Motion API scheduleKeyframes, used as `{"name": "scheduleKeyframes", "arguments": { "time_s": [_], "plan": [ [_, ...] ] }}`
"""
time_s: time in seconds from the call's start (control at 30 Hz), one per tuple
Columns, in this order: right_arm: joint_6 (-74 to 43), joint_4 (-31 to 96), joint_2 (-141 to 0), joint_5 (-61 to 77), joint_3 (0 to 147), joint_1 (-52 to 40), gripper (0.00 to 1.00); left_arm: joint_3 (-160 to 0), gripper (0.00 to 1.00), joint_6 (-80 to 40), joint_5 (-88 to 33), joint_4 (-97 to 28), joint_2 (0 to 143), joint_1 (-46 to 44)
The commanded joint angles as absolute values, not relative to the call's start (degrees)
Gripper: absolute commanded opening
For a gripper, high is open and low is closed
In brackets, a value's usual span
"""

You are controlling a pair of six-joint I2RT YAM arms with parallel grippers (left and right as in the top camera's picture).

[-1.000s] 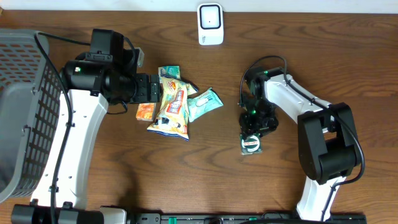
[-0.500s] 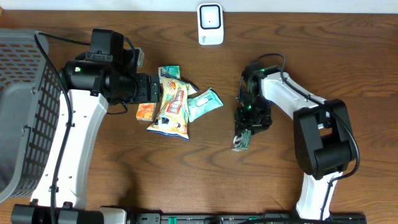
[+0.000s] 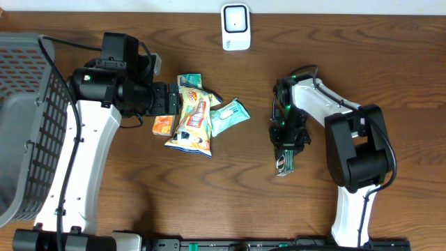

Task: Scan the item barcode
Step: 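Grasp the Zam-Buk tin with the right gripper and lift it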

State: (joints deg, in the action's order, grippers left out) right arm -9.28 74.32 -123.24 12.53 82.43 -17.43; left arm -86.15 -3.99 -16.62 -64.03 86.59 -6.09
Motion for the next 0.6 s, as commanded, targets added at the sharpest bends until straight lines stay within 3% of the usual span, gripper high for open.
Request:
{"name": "scheduleKeyframes", "arguments": {
  "time_s": [0.0, 0.07, 0.23, 0.33, 0.5, 0.57],
  "plan": [
    [-7.99, 76.2, -123.98, 11.31, 87.66, -17.23, 0.16, -85.67, 0.94, -3.03, -17.12, -64.01, 86.89, -5.8],
    [-8.01, 78.3, -123.98, 11.33, 90.19, -17.23, 0.07, -85.67, 0.94, -3.03, -17.12, -64.01, 86.89, -5.8],
    [-7.92, 81.87, -123.98, 13.87, 93.78, -17.23, 0.06, -85.67, 0.94, -3.03, -17.12, -64.01, 86.89, -5.8],
    [-7.62, 81.34, -123.98, 22.13, 94.24, -16.47, 0.01, -85.67, 0.94, -3.03, -17.12, -64.01, 86.89, -5.8],
    [-7.77, 71.85, -123.98, 60.9, 94.24, -12.97, 0.01, -85.67, 0.94, -3.03, -17.12, -64.01, 86.89, -5.8],
    [-14.06, 64.99, -123.98, 78.24, 94.24, -11.68, 0.01, -85.67, 0.94, -3.03, -17.12, -64.01, 86.89, -5.8]
  ]
}}
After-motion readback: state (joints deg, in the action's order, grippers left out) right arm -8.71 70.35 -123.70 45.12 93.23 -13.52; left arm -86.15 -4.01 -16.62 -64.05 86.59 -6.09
